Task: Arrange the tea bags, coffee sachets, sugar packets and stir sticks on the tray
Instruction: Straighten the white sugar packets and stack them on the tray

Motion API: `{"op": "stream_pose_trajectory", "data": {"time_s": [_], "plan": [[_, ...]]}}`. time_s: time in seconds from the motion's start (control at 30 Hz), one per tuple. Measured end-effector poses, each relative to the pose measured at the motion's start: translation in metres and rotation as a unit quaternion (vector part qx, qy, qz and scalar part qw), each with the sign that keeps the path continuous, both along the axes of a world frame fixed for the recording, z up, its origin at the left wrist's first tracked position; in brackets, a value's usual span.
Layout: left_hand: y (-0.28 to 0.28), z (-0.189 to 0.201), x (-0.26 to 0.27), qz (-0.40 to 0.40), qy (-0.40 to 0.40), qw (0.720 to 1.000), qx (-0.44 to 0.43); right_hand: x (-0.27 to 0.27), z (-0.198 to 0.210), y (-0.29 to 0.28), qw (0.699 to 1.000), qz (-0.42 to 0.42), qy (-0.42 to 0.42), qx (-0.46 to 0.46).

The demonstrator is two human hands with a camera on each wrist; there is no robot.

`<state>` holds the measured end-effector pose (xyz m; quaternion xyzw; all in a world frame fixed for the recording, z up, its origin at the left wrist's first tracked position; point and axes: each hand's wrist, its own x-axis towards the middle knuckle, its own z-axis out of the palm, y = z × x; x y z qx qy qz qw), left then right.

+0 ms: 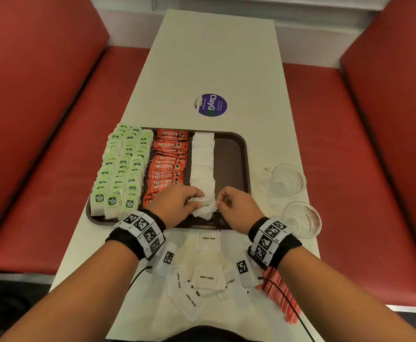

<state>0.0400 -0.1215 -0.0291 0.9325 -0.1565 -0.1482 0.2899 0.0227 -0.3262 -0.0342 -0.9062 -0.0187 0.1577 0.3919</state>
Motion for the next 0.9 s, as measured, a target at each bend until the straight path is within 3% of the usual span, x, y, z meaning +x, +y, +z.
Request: {"op": "stream_pose_trajectory", "data": {"time_s": [0.17, 0.33, 0.5, 0.9], "plan": [[0.000, -0.004, -0.004, -0.016, 0.021, 0.994, 0.107, 0.000, -0.004, -0.004, 0.991, 0.055, 0.037, -0.115], [-0.004, -0.008, -0.010, 0.058, -0.054, 0.985, 0.152, -0.004, -0.008, 0.004, 0.977, 0.111, 0.011, -0.181], [-0.007, -0.011, -0.014, 0.040, -0.085, 0.970, 0.223, -0.005, -0.013, 0.010, 0.961, 0.140, -0.002, -0.237], [-0.015, -0.012, 0.000, 0.031, -0.080, 0.971, 0.222, 0.009, -0.011, 0.018, 0.946, 0.158, -0.002, -0.284]]}}
